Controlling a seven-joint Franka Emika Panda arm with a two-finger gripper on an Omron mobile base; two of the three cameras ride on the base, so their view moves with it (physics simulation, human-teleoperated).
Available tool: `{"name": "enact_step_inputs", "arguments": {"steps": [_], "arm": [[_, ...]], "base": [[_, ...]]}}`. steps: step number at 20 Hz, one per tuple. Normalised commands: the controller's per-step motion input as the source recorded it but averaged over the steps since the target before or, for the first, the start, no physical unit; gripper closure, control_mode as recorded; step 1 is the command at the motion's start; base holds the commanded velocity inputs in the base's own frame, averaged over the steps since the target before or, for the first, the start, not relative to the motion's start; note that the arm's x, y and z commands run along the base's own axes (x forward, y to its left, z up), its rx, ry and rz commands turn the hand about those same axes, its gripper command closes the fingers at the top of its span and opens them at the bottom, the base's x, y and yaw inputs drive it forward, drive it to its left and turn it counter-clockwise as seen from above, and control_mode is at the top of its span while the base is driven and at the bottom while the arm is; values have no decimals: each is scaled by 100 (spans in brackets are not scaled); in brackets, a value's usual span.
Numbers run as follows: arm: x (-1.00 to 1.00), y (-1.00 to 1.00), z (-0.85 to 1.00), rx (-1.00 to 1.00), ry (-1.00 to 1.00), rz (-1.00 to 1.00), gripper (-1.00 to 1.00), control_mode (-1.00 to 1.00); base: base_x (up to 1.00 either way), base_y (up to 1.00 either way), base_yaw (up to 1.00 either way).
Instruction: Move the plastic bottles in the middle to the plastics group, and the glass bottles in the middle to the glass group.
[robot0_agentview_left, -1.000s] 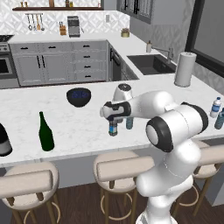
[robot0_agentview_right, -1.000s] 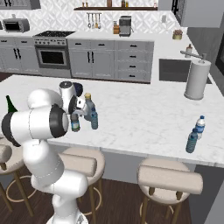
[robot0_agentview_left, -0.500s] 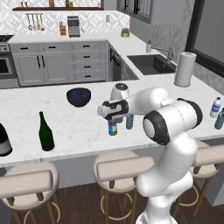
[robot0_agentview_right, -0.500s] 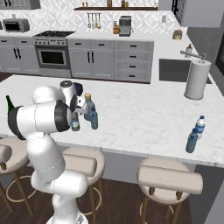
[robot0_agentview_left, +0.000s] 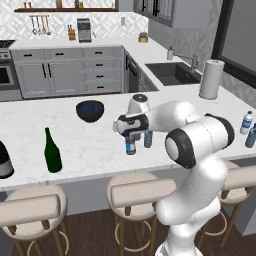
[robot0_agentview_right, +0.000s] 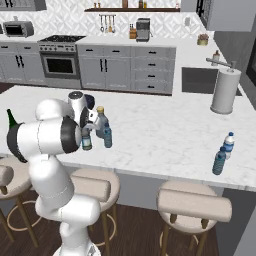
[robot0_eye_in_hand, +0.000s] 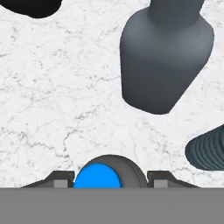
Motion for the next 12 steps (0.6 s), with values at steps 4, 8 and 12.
{"name": "enact_step_inputs", "arguments": {"steps": [4,8,12], "arm": [[-55,-25,19,-4,-2,0,100,-100],[-59,-30,31,0,0,-10,100,-100],[-55,-47,42,0,0,-9,100,-100]], "base": [[0,0,0],[0,0,0],[0,0,0]]}}
